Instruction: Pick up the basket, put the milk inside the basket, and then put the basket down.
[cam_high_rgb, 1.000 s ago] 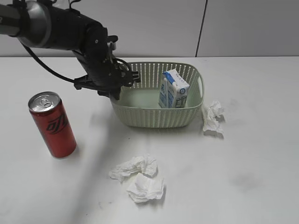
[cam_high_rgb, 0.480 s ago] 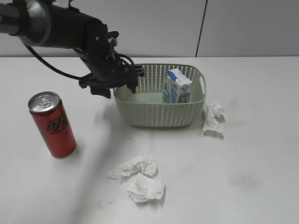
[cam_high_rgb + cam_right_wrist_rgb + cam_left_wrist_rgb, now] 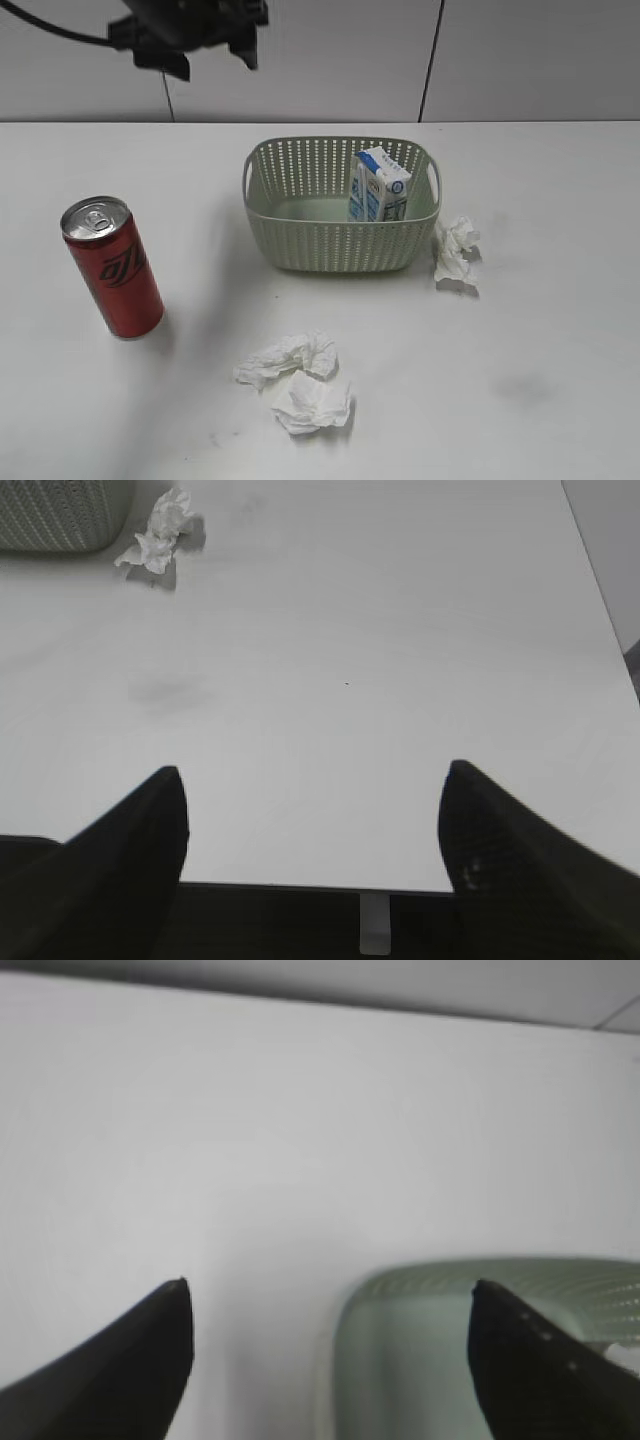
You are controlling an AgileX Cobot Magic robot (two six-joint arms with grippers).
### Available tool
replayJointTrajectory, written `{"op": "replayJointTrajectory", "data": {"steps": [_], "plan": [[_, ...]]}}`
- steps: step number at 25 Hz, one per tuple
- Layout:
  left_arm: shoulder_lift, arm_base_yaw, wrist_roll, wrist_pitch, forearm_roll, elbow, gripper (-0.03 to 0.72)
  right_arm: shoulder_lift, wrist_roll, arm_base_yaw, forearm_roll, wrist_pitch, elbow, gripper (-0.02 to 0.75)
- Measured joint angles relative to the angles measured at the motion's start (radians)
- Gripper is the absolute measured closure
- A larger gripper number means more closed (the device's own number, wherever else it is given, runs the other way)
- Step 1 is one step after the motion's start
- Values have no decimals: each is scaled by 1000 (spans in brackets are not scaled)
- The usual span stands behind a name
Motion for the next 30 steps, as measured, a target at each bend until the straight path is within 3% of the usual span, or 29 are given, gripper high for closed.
{"op": "replayJointTrajectory", "data": {"steps": [7,12,17,23,30], "plan": [[-131,84,183,101,30,-70,47,0,-1,0,1,-95,22,147],[-209,156,230,185,108,-70,52,0,-10,0,2,-146,45,146],[-297,248,264,192,113,-33,53,0,-14,0,2,-153,47,146],[-416,387,348,210,80,124,53,0,-16,0,3,-156,50,146],[-695,425,436,201,70,442,63,0,-16,0,3,-157,50,146]]}}
